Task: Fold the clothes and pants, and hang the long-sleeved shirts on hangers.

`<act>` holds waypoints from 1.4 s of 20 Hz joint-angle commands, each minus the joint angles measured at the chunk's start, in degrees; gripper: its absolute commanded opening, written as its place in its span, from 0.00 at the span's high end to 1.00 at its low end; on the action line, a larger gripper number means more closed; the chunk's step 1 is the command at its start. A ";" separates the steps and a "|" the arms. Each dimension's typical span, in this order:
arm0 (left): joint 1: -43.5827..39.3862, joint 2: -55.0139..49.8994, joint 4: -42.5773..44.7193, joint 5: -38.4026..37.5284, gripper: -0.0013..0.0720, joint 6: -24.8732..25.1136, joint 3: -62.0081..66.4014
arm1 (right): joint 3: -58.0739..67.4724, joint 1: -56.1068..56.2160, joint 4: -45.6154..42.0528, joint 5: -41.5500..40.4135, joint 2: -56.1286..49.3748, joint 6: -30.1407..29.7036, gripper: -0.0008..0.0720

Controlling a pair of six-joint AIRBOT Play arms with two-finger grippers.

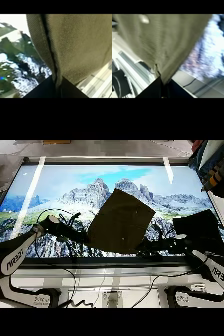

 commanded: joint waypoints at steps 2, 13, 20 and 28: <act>0.46 5.31 -1.55 -5.09 0.94 1.97 2.32 | 8.48 0.00 0.00 8.35 5.57 0.52 0.94; 2.16 61.79 -1.90 9.79 0.94 1.70 9.94 | 39.67 10.32 -9.53 5.18 38.75 17.35 0.94; 2.16 71.67 3.10 21.11 0.94 -7.06 7.02 | 37.24 18.97 -17.59 -5.18 40.30 31.26 0.94; -2.16 34.93 -1.97 27.12 0.94 -10.27 -8.17 | 24.52 21.22 -26.12 -30.67 13.92 31.82 0.94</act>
